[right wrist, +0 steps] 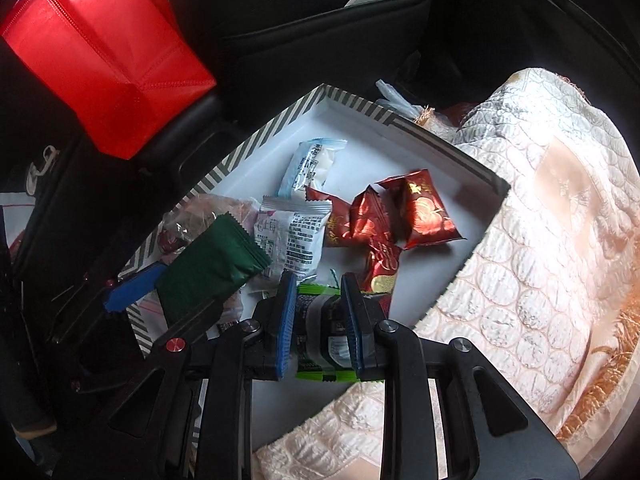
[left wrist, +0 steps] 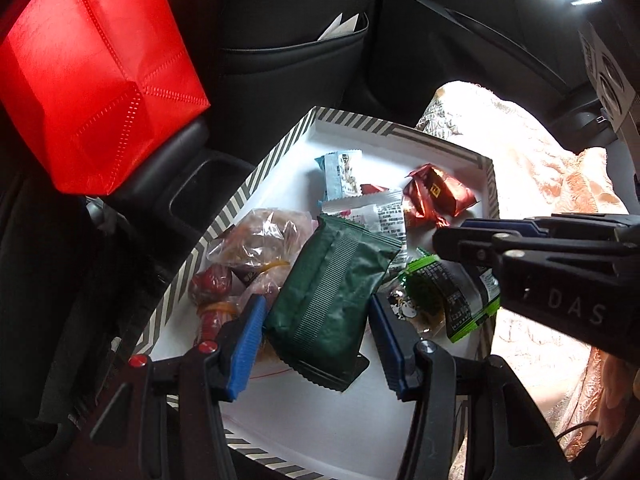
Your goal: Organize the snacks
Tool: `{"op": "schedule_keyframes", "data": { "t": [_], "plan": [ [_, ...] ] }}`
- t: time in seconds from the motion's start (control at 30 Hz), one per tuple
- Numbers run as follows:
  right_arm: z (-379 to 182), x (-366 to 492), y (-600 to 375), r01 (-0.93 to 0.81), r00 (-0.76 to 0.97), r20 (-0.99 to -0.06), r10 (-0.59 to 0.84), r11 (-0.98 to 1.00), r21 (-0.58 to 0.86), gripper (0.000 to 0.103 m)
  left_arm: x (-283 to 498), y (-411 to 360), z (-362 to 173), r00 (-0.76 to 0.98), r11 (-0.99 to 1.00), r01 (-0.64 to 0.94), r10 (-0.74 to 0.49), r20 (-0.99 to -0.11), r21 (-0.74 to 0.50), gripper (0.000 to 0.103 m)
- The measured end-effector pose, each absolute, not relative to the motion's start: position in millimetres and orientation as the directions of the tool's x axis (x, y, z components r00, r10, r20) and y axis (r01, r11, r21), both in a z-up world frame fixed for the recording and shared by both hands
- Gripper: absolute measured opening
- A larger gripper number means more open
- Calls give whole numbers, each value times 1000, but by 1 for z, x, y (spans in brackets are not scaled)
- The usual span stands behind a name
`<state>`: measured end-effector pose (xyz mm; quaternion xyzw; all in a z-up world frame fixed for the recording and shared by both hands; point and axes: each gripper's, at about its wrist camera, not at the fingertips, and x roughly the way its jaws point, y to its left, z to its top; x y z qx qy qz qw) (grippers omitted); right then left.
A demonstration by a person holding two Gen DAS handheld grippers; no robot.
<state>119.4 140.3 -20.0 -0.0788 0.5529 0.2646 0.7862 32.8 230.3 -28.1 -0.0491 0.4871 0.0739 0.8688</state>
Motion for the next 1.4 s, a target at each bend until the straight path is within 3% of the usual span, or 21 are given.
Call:
{"op": "schedule_keyframes", "data": {
  "t": [0.27,0.37,0.57,0.8,0.97,1.03,1.1,1.13,1.4],
  "plan": [
    [-13,122,122,-476,226,-875,428,832,284,22,32,232,-33,507,981,-193,94,-857,-7,56],
    [-11,119,115,-472,233,-884,406,842,262,22,32,231,-33,507,980,-197,99,-856,-4,59],
    [-20,113,105,-443,216,-891,399,853,274,22,31,231,-35,490,979,-204,91,-867,-12,66],
    [-13,100,103,-448,274,-886,375,865,227,23,22,228,-28,495,970,-241,114,-861,-10,84],
    [-7,91,99,-441,327,-878,349,879,184,23,11,229,-18,514,961,-275,126,-848,-25,91],
    [-3,86,97,-436,362,-871,331,887,156,27,6,228,-12,527,956,-292,144,-838,-19,92],
    [1,81,94,-427,391,-862,322,893,140,47,2,226,-6,544,953,-302,164,-823,-10,94],
    [2,78,92,-420,407,-856,318,897,134,51,0,225,-4,549,953,-304,173,-818,-3,95],
    [9,65,73,-363,464,-830,309,921,140,52,-9,221,5,567,947,-321,173,-805,-23,98]
  ]
}}
